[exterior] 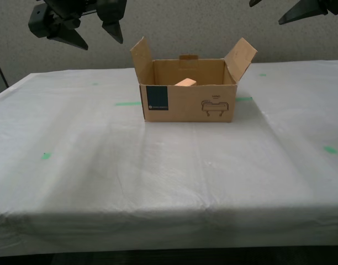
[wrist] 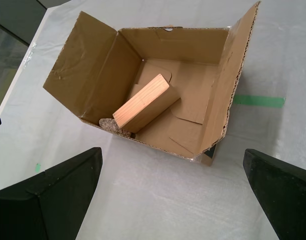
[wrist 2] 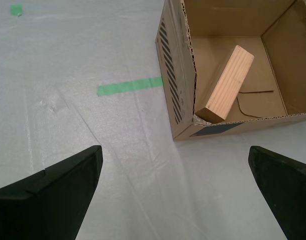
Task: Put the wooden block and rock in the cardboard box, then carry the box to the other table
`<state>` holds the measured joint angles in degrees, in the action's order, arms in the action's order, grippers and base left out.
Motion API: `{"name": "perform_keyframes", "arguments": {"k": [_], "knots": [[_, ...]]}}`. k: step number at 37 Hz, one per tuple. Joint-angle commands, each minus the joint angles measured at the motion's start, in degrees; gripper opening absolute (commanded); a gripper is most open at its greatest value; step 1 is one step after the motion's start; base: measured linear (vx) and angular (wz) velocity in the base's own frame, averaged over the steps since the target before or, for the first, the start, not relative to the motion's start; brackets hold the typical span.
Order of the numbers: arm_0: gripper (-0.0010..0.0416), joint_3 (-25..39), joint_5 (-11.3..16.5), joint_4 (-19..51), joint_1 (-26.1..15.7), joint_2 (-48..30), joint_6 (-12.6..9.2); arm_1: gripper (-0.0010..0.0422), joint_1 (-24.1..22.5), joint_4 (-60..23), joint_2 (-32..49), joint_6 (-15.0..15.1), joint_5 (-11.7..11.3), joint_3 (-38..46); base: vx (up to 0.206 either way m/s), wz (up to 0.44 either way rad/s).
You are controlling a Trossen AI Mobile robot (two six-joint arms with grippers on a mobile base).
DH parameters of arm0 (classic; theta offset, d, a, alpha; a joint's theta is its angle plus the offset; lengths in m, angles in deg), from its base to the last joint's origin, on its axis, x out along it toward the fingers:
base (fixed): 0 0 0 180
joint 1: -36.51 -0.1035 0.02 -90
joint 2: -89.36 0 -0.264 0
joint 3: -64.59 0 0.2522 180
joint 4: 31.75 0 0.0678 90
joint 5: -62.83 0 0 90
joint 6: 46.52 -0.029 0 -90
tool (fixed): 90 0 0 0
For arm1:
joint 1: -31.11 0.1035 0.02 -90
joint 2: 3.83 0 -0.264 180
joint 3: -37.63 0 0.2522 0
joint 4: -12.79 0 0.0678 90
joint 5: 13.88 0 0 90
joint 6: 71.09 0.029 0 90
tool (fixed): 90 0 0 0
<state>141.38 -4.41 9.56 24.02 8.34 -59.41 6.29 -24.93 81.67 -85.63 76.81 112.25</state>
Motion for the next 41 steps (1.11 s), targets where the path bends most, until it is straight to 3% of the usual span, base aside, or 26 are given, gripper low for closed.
{"name": "perform_keyframes", "arguments": {"k": [1,41], "knots": [[0.0394,0.0,-0.1,-0.1,0.0,0.0,-0.2,0.04,0.0,0.1,0.0,-0.1,-0.2,0.0,0.0,0.0],[0.0393,0.0,-0.1,-0.1,0.0,0.0,-0.2,0.04,0.0,0.1,0.0,-0.1,-0.2,0.0,0.0,0.0]]}}
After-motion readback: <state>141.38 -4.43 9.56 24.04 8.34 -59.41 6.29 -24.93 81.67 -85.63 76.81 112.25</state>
